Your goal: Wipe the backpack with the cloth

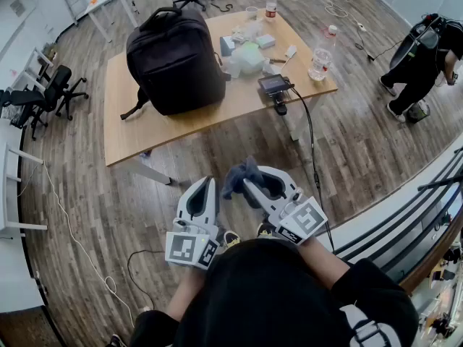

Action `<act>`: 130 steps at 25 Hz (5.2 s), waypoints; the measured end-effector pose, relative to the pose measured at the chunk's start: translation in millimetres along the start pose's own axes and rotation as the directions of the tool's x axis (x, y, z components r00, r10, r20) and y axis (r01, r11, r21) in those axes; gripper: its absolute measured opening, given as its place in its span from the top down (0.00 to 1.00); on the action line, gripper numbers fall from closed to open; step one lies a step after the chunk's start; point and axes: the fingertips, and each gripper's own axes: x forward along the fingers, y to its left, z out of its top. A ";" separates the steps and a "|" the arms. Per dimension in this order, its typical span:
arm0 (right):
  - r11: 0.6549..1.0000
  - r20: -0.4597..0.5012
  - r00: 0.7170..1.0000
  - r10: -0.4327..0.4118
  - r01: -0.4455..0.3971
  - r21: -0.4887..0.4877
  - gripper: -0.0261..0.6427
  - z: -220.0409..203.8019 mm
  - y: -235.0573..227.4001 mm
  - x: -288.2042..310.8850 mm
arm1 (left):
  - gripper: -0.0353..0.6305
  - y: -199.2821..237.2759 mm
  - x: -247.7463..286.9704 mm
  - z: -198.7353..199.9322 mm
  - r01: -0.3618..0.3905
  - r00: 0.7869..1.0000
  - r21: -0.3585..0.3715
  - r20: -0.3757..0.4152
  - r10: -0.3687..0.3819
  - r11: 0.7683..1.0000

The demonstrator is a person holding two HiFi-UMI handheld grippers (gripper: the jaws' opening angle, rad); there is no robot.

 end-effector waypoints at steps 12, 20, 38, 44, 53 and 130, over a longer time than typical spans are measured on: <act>1.000 0.010 1.000 -0.005 0.005 -0.004 0.85 1.2 8.5 2.9 | 0.92 2.3 -9.2 1.1 0.003 1.000 0.017 0.003 -0.003 1.000; 1.000 -0.024 1.000 -0.008 0.008 -0.007 0.85 -5.9 22.4 12.3 | 0.92 17.0 -27.6 1.9 -0.009 1.000 -0.002 0.007 0.009 1.000; 0.994 -0.111 0.990 0.090 -0.095 -0.046 0.85 -18.0 50.8 45.0 | 0.92 70.4 -55.5 -1.3 -0.047 0.999 -0.047 0.004 0.047 0.998; 0.996 -0.088 0.993 0.078 -0.082 -0.039 0.85 -17.8 20.1 56.5 | 0.92 74.1 -23.3 -7.9 -0.051 0.998 -0.035 -0.023 0.050 0.998; 0.996 -0.098 0.992 0.075 -0.080 -0.044 0.85 -15.3 -49.6 81.0 | 0.92 80.4 48.2 -7.0 -0.047 0.999 -0.011 -0.019 0.047 0.999; 0.867 -0.244 0.916 -0.319 0.179 -0.465 0.85 -3.1 -229.2 421.7 | 0.92 402.0 213.7 43.9 -0.141 0.972 0.158 -0.164 0.167 0.977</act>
